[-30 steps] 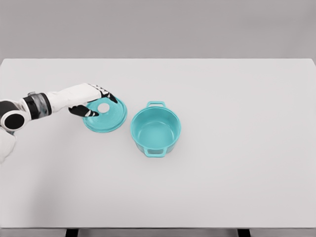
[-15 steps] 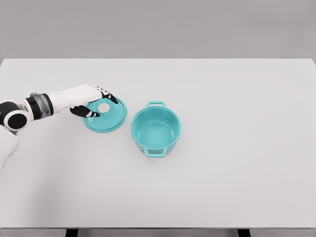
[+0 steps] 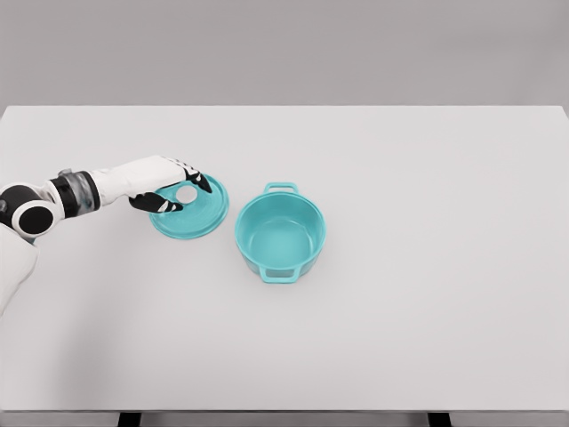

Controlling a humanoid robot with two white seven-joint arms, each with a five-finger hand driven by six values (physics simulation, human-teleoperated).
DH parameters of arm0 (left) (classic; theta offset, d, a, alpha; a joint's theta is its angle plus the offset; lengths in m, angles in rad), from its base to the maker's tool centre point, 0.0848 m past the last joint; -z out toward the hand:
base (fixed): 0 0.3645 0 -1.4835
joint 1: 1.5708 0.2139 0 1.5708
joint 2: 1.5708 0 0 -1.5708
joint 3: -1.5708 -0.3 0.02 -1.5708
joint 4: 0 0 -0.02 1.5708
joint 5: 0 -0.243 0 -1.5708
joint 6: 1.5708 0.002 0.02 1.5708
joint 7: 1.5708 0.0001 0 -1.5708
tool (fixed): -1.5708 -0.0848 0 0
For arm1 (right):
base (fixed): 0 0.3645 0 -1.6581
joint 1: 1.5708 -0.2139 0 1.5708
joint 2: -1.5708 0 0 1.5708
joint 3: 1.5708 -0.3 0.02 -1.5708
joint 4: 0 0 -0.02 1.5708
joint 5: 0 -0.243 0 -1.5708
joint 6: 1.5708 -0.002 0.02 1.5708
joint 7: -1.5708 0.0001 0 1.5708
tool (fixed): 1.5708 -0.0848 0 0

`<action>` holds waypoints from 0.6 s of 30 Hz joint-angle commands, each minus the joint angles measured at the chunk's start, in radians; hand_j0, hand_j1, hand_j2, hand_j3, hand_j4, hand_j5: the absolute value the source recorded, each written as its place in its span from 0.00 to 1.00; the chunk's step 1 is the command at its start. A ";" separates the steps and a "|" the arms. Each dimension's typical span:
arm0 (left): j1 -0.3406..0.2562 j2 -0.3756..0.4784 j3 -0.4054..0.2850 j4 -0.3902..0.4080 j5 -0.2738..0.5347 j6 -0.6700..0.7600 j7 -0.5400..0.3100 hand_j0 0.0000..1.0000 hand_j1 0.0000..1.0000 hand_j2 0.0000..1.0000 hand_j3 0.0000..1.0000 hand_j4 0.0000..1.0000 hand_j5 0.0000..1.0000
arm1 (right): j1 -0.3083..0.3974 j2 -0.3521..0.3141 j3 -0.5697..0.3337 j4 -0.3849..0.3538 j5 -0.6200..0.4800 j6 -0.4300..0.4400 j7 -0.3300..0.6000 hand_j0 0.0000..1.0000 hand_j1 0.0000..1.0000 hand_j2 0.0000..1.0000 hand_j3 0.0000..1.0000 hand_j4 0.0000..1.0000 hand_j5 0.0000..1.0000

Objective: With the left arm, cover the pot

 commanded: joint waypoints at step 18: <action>0.000 -0.007 0.001 0.008 0.007 0.003 0.000 0.52 0.52 0.52 0.52 0.52 0.52 | 0.002 0.000 0.000 0.000 0.000 0.000 0.000 1.00 1.00 1.00 1.00 1.00 1.00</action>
